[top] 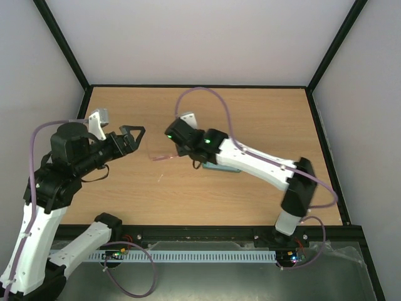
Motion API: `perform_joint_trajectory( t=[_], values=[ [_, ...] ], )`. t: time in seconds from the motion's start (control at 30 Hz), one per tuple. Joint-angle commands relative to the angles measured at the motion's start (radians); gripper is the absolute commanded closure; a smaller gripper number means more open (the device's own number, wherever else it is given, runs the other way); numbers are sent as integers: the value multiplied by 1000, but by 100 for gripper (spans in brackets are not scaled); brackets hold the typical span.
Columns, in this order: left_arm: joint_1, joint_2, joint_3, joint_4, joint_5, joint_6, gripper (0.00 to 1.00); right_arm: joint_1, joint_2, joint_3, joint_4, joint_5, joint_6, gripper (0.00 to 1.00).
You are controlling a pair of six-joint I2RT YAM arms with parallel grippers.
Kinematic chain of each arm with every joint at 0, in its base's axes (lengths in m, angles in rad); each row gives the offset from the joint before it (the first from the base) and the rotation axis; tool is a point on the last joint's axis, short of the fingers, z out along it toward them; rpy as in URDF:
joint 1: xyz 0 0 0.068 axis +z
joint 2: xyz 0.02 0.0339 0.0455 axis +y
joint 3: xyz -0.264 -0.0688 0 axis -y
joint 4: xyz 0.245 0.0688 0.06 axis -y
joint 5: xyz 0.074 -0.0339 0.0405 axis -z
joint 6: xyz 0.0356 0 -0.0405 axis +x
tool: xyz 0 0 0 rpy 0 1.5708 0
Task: Organize the sunglasses
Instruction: Pick up the sunglasses from the center of the board, then fold the sunglasses.
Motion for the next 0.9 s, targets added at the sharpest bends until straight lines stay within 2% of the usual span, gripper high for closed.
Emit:
perform_joint_trajectory(
  t=[0.0, 0.13, 0.3, 0.43, 0.73, 0.87],
  values=[
    [5, 44, 25, -18, 0, 11, 1, -3, -250, -226, 106, 219, -46, 99],
    [5, 89, -5, -2, 30, 10, 1, 0, -466, -401, 211, 256, -92, 99],
    [5, 171, -65, -11, 74, 49, 1, -1, -640, -513, 257, 243, -121, 99],
    [-6, 247, -93, -24, 97, 96, 1, 0, -645, -515, 201, 196, -126, 99],
    [-80, 339, -64, -49, -9, 122, 1, 1, -618, -501, 127, 91, -95, 99],
    [-153, 369, -61, -49, -63, 109, 1, 0, -577, -466, 85, 78, -98, 99]
  ],
)
